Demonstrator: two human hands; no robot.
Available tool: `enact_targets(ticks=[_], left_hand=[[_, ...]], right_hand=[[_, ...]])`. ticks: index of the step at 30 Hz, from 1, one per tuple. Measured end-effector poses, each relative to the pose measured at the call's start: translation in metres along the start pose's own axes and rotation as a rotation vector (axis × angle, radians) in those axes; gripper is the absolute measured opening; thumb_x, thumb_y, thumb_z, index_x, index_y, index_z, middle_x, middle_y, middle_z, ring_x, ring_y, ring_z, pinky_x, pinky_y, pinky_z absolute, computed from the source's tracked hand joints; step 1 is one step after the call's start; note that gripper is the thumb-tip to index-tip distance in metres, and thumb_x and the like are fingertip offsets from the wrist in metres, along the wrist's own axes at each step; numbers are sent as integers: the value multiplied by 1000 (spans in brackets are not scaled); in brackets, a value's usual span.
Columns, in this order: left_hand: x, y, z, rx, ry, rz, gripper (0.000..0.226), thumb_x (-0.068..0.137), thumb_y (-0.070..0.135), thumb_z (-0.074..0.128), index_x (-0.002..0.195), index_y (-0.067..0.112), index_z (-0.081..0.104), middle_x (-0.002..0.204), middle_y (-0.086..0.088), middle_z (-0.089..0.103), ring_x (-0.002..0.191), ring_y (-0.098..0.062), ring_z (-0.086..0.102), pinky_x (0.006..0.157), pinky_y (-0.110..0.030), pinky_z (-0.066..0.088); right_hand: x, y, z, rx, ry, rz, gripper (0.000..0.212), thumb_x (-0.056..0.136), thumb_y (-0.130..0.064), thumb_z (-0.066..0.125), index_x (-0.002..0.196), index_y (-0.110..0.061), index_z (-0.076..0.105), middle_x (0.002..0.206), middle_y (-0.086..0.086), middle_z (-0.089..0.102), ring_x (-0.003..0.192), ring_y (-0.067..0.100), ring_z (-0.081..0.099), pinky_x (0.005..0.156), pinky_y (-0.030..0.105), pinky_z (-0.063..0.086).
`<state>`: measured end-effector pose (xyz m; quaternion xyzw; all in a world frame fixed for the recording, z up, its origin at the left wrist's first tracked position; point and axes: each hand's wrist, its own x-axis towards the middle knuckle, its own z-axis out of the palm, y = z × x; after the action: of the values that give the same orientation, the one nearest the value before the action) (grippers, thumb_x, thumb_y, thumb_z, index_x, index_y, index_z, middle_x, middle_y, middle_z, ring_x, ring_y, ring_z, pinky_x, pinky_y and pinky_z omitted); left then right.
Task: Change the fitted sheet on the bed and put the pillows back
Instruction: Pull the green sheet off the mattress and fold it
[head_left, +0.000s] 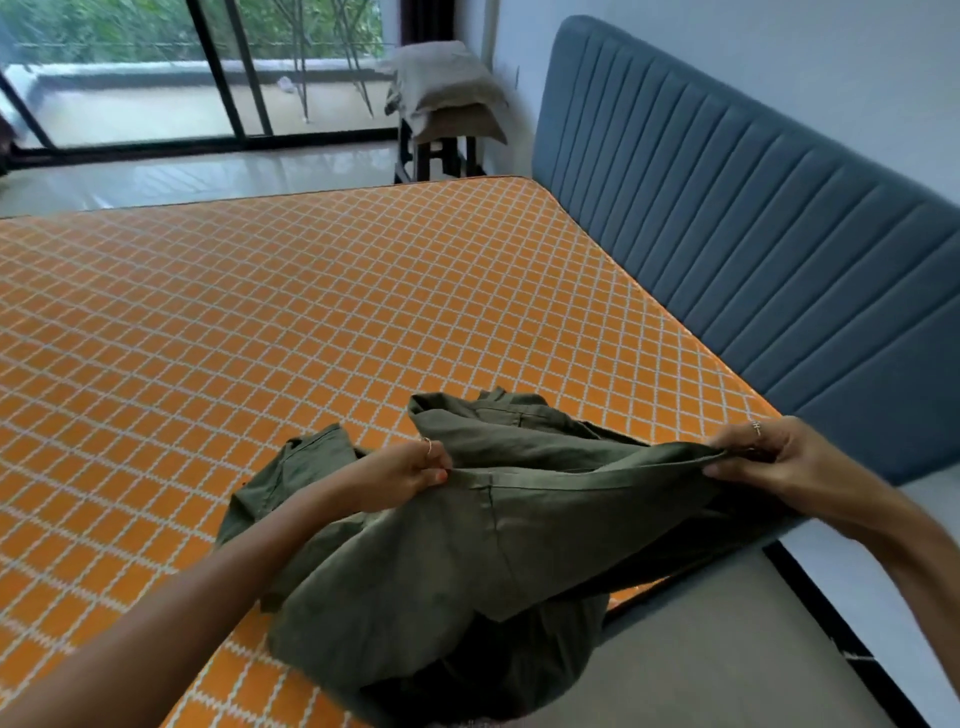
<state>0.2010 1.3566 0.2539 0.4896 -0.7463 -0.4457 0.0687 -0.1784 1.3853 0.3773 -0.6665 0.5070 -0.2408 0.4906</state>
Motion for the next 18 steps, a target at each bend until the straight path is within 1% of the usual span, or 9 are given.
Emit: enact_targets(ticks=[2, 4, 6, 9, 10, 12, 13, 15, 18], left_hand=[[2, 7, 1, -114, 6, -28, 18, 103, 13, 39, 96, 17, 55, 97, -3, 58, 92, -17, 55, 87, -32, 44], [6, 13, 3, -252, 20, -34, 21, 104, 24, 40, 98, 12, 56, 98, -6, 57, 91, -15, 55, 89, -33, 44], [11, 23, 6, -188, -25, -9, 33, 97, 44, 47, 98, 13, 60, 88, 0, 60, 79, -7, 57, 75, -23, 46], [26, 32, 15, 27, -108, 62, 14, 89, 42, 64, 85, 29, 60, 73, 11, 55, 63, -1, 50, 59, -17, 37], [31, 34, 17, 78, -117, 75, 12, 88, 40, 66, 86, 30, 61, 77, 10, 56, 66, -2, 50, 60, -18, 37], [37, 38, 20, 161, -176, 106, 22, 89, 38, 65, 104, 21, 67, 103, 6, 58, 86, -6, 52, 73, -17, 39], [39, 41, 23, 191, -233, 120, 32, 90, 36, 64, 115, 16, 66, 118, 6, 54, 99, -7, 51, 83, -17, 39], [43, 48, 29, 219, -352, 135, 41, 90, 33, 65, 126, 14, 63, 133, 7, 49, 115, -9, 48, 96, -18, 35], [48, 56, 43, 208, -453, 76, 40, 87, 31, 69, 123, 14, 64, 127, 2, 58, 109, -14, 54, 89, -23, 41]], right_hand=[[-5, 0, 1, 6, 10, -9, 65, 44, -73, 79, 79, -19, 77, 79, 10, 73, 73, 15, 69, 67, 21, 55], [-10, 2, 2, 6, 28, -13, 64, 46, -72, 79, 81, -20, 77, 81, 9, 73, 74, 15, 69, 68, 21, 55], [-14, 5, 2, 3, 31, -4, 61, 49, -72, 78, 81, -21, 77, 82, 8, 73, 76, 16, 70, 69, 22, 55], [-20, 4, 5, -18, 20, 0, 51, 57, -67, 77, 82, -23, 77, 83, 6, 73, 78, 16, 69, 71, 22, 55], [-22, 5, 6, -17, 18, 4, 41, 63, -60, 77, 81, -23, 77, 83, 5, 73, 78, 15, 69, 71, 21, 54], [-26, 2, 9, -14, 4, 15, 9, 73, -34, 73, 77, -26, 77, 80, 3, 73, 76, 13, 69, 69, 18, 53], [-28, 3, 9, -14, -1, 17, 7, 74, -25, 70, 75, -27, 77, 78, 2, 73, 74, 12, 68, 69, 17, 52], [-32, 4, 10, -32, -18, 25, 10, 72, -24, 69, 75, -28, 77, 77, 0, 73, 74, 10, 68, 68, 15, 51], [-37, 10, 9, -59, -3, 22, 16, 72, -17, 68, 74, -31, 77, 75, -5, 72, 73, 7, 67, 67, 13, 50]])
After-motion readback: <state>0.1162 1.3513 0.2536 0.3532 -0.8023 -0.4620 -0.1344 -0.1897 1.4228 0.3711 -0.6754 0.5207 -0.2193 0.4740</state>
